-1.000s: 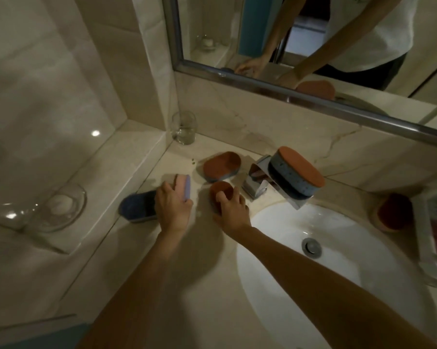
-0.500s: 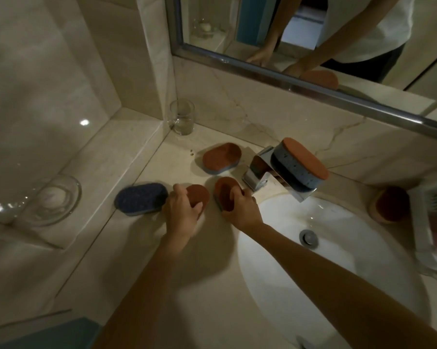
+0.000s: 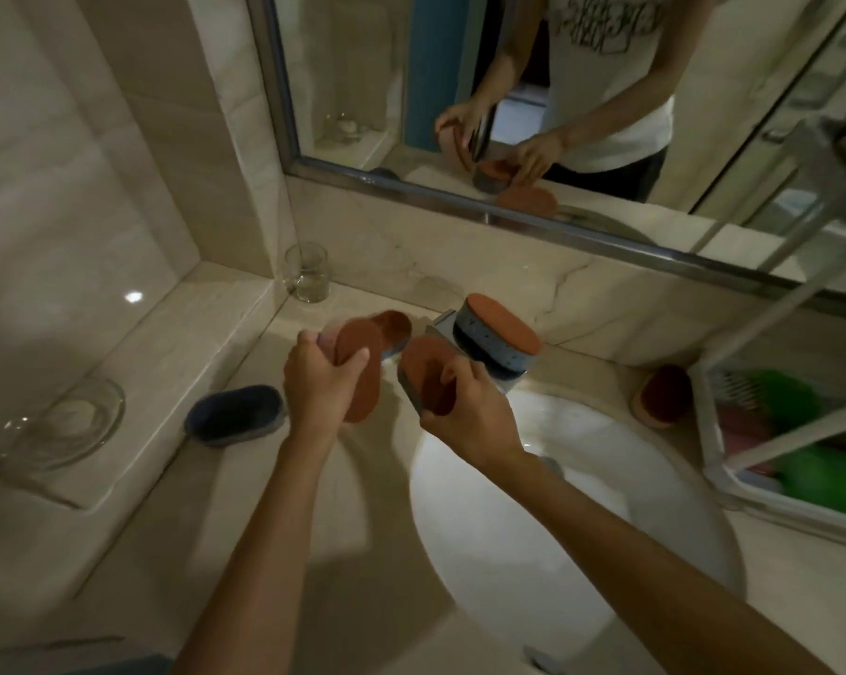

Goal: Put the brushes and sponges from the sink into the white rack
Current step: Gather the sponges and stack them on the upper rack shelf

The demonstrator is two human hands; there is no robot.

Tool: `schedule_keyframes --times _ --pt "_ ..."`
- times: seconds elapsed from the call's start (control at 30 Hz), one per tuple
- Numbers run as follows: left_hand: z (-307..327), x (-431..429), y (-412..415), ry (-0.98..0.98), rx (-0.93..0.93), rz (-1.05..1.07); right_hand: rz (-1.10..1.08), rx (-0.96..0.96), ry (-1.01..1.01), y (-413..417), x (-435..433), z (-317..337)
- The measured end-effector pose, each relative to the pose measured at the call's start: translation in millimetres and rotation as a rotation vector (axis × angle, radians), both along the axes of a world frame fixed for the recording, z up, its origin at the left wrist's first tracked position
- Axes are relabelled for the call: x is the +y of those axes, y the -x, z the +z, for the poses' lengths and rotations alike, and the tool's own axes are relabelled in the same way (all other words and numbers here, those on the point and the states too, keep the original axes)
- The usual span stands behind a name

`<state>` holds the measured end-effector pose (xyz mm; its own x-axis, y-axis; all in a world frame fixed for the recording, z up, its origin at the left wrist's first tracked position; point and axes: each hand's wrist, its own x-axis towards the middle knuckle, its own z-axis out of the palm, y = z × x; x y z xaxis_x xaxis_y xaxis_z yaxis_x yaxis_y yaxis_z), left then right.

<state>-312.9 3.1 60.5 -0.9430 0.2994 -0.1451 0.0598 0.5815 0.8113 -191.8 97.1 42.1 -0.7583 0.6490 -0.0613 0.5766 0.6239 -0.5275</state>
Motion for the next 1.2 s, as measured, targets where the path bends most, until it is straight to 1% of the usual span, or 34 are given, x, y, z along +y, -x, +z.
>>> schedule_keyframes --times 0.07,0.17,0.3,0.43,0.53,0.57,0.63,0.7,0.83,0.93,1.03,1.2 --pt "37 11 -9 -0.101 0.075 0.002 -0.034 0.127 -0.036 -10 4 30" --pt "86 34 -29 -0.219 0.155 -0.061 -0.130 0.307 -0.104 -33 19 78" --pt "139 75 -65 -0.313 0.225 -0.157 -0.260 0.439 -0.205 -78 58 138" --pt "189 129 -119 -0.435 0.174 -0.319 -0.371 0.512 -0.311 -135 104 190" --pt "224 173 -161 -0.532 0.059 -0.451 -0.451 0.558 -0.368 -182 139 224" --pt "233 189 -174 -0.556 0.021 -0.495 -0.475 0.563 -0.387 -198 151 233" --pt "249 219 -201 -0.570 0.012 -0.565 -0.517 0.553 -0.421 -230 175 249" --pt "261 249 -227 -0.565 0.034 -0.634 -0.564 0.529 -0.440 -261 198 261" --pt "274 296 -268 -0.530 -0.039 -0.756 -0.660 0.460 -0.450 -307 243 276" --pt "272 324 -279 -0.494 -0.054 -0.773 -0.680 0.408 -0.422 -323 267 277" --pt "268 342 -282 -0.503 -0.172 -0.759 -0.670 0.368 -0.389 -328 279 274" --pt "256 363 -280 -0.497 -0.293 -0.725 -0.645 0.372 -0.364 -327 288 268"
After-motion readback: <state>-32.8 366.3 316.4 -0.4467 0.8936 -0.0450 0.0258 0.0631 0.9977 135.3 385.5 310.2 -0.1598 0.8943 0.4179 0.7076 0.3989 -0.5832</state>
